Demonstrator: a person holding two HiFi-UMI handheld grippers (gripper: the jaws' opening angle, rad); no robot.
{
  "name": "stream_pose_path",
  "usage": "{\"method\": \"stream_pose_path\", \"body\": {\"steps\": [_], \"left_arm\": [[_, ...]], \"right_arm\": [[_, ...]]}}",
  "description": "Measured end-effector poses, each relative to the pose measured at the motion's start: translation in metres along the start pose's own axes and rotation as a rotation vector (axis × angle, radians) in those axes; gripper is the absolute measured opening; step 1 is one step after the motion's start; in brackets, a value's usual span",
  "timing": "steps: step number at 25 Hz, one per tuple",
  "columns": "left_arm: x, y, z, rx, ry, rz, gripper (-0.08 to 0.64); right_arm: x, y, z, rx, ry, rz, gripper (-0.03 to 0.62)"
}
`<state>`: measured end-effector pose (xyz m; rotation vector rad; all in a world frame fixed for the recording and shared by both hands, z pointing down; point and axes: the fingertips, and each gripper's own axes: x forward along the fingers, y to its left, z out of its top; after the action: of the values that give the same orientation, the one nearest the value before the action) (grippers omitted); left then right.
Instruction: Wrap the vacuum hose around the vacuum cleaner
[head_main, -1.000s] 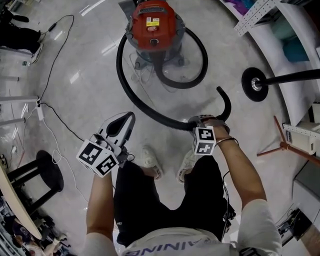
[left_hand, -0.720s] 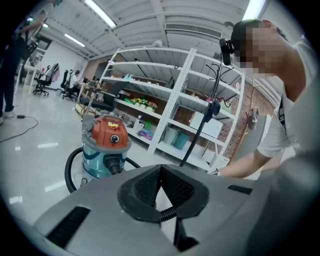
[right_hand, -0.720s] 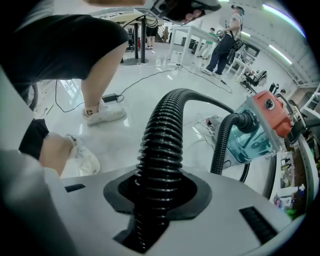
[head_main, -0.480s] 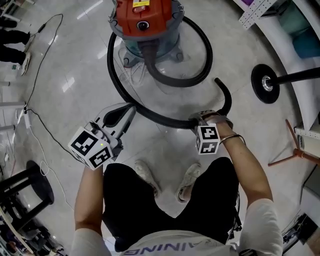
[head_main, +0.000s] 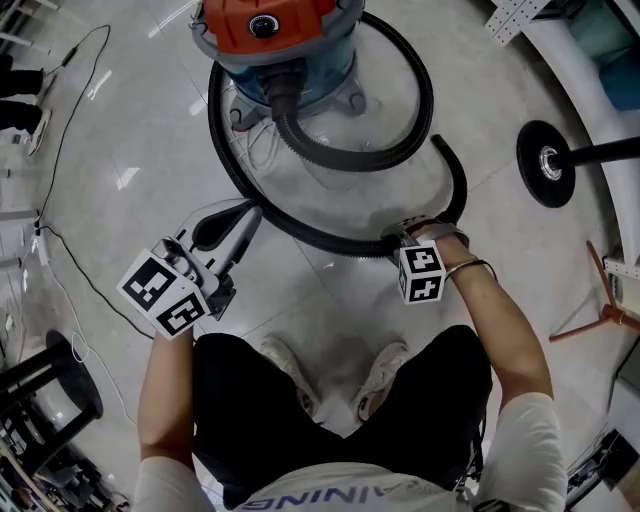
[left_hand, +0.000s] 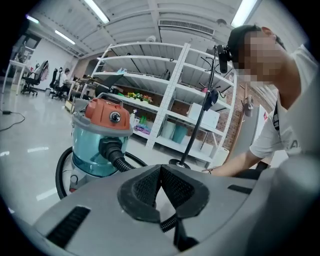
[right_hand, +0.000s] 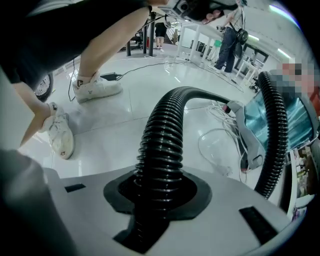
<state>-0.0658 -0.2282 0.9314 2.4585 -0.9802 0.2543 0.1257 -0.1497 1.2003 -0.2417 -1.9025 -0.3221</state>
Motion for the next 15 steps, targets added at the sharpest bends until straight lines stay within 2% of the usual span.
{"method": "stream_pose_path", "body": {"steps": [3, 8, 11, 15], "left_arm": [[0.001, 0.007, 0.0, -0.019, -0.024, -0.003, 0.017], [0.003, 0.015, -0.012, -0.029, -0.016, -0.009, 0.017], [0.001, 0.022, -0.016, -0.054, -0.012, 0.008, 0.017], [-0.006, 0.026, -0.027, -0.051, 0.019, 0.037, 0.017]], "right_arm": [[0.017, 0.003, -0.004, 0.001, -0.01, 0.037, 0.117], [0.04, 0.013, -0.004, 0.019, -0.024, 0.155, 0.115], [0.057, 0.018, -0.007, 0.013, -0.006, 0.192, 0.115], [0.071, 0.027, -0.009, 0.055, 0.02, 0.258, 0.133]]}}
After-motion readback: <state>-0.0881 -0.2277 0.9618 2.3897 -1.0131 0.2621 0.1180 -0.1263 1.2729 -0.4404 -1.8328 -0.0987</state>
